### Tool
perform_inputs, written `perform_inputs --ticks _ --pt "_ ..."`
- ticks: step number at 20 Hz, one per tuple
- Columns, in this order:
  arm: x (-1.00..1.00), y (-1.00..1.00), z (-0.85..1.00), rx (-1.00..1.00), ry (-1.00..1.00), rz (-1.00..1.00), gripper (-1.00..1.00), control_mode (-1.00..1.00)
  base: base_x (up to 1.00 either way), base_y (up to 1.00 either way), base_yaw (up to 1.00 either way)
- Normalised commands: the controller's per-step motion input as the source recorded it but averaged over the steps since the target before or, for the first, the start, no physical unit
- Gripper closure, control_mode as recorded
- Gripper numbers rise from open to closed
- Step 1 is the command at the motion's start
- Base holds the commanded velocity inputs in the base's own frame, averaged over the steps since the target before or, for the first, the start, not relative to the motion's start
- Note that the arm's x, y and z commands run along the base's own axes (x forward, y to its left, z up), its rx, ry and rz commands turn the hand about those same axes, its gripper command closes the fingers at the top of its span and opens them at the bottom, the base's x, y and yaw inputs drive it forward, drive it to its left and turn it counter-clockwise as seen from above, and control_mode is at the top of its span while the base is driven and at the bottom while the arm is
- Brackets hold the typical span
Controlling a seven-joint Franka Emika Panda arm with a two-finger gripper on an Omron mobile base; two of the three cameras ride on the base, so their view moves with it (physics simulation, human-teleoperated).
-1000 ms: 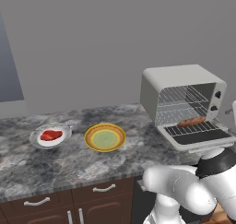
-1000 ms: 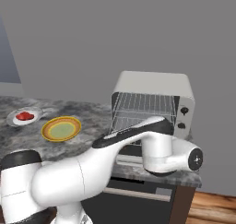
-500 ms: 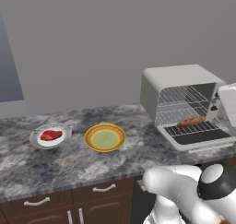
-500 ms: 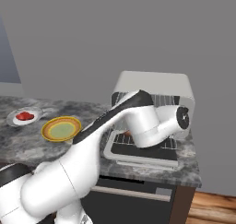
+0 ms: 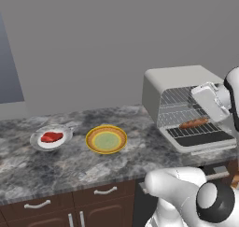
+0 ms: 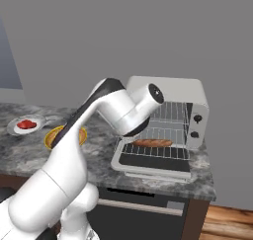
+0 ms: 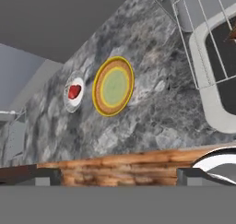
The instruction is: Open the toaster oven door. Place the baguette on the bottom rack in the toaster oven and place the steak on the top rack.
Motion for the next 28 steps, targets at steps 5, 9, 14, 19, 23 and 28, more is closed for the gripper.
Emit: perform_inputs --ticks 5,9,14,19,23,28 --pt "0.00 0.70 0.03 -0.09 0.00 0.25 -1.00 -1.00 0.00 0.00 0.00" --pt "0.01 0.56 0.00 -0.11 -0.14 0.24 -1.00 -1.00 0.00 0.00 0.00" --pt "0.00 0.10 0.00 -0.15 -0.28 0.03 -1.00 -1.00 0.00 0.00 0.00" --pt "0.00 0.00 -0.16 -0.25 -0.38 -0.14 -1.00 -1.00 0.00 0.00 0.00" --pt "0.00 -0.01 -0.16 -0.24 -0.28 -0.18 -1.00 -1.00 0.00 0.00 0.00" --pt "0.12 -0.18 -0.11 -0.19 -0.13 -0.26 -1.00 -1.00 0.00 0.00 0.00"
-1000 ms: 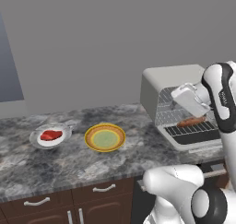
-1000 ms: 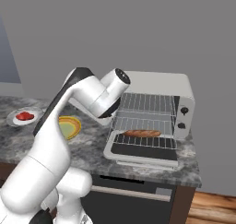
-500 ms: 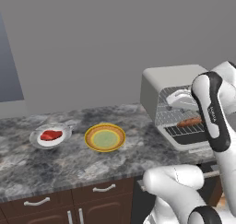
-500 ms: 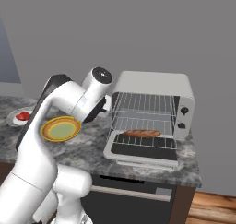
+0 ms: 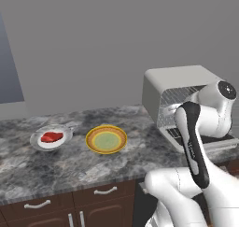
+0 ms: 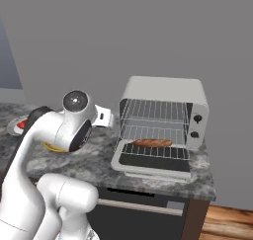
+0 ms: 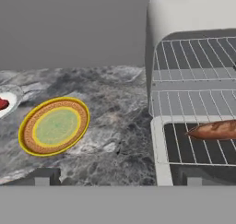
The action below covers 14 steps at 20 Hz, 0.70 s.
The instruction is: Open the toaster oven door. Place the baguette on the bottom rack in the toaster oven and place the steak on the top rack.
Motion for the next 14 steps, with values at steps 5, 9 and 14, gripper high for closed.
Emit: perform_inputs --ticks 5,9,14 --pt "0.17 -0.49 0.00 -0.08 -0.03 -0.20 -1.00 -1.00 0.00 0.00 0.00" --pt "0.19 -0.67 0.00 -0.01 0.00 -0.10 -1.00 -1.00 0.00 0.00 0.00" --pt "0.14 -0.77 0.00 0.00 0.00 -0.04 -1.00 -1.00 0.00 0.00 0.00"
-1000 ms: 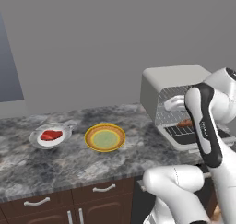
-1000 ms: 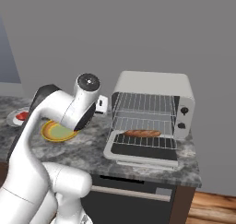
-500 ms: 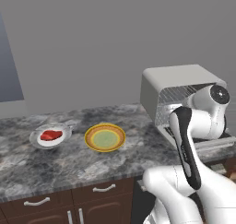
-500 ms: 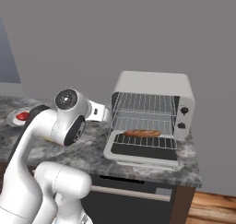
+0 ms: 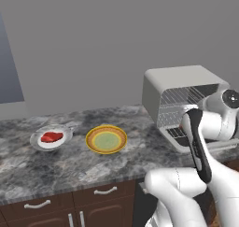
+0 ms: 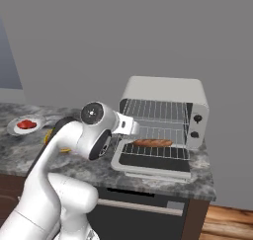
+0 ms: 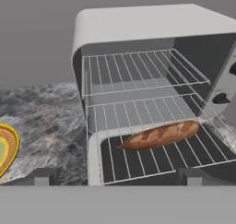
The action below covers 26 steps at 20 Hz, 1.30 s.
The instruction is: Open the toaster oven door. Place the baguette on the bottom rack in the toaster oven and place the steak on the top rack.
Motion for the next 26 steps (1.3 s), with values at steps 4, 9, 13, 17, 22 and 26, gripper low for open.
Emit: perform_inputs --ticks 4,9,13,17,22,26 --pt "0.09 -0.72 0.00 0.00 0.00 0.00 -1.00 -1.00 0.00 0.00 0.00" --pt "0.14 -0.54 0.00 0.00 0.00 0.00 -1.00 -1.00 0.00 0.00 0.00" --pt "0.28 -0.31 0.00 0.00 0.00 0.00 -1.00 -1.00 0.00 0.00 0.00" --pt "0.33 -0.12 0.00 0.00 -0.03 0.00 -1.00 -1.00 0.00 0.00 0.00" --pt "0.28 -0.11 0.00 0.00 -0.05 0.00 -1.00 -1.00 0.00 0.00 0.00" --pt "0.23 -0.11 0.00 0.00 0.00 0.00 -1.00 -1.00 0.00 0.00 0.00"
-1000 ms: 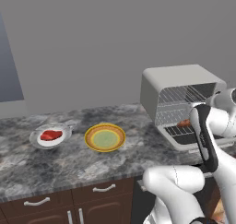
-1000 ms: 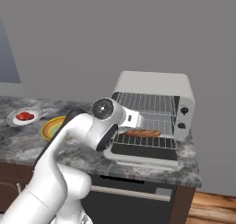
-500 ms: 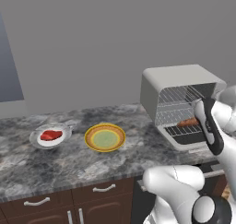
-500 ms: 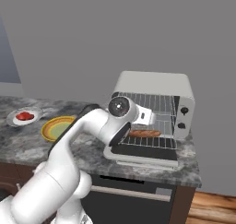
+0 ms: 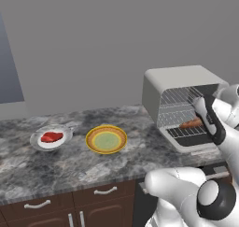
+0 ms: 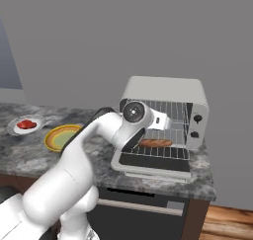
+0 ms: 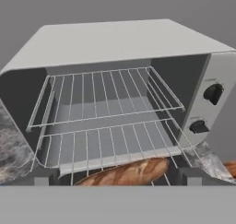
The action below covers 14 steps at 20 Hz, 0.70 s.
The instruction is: Open the toaster oven door. Place the baguette on the bottom rack in the toaster oven and place the steak on the top rack.
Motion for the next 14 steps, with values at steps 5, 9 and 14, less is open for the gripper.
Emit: perform_inputs --ticks 5,9,14 --pt "0.18 -0.02 0.00 0.00 0.00 -0.04 -1.00 -1.00 0.00 0.00 0.00" --pt "0.17 0.00 -0.06 0.00 0.00 -0.06 -1.00 -1.00 0.00 0.00 0.00" --pt "0.11 0.00 -0.25 0.00 -0.01 -0.07 -1.00 -1.00 0.00 0.00 0.00"
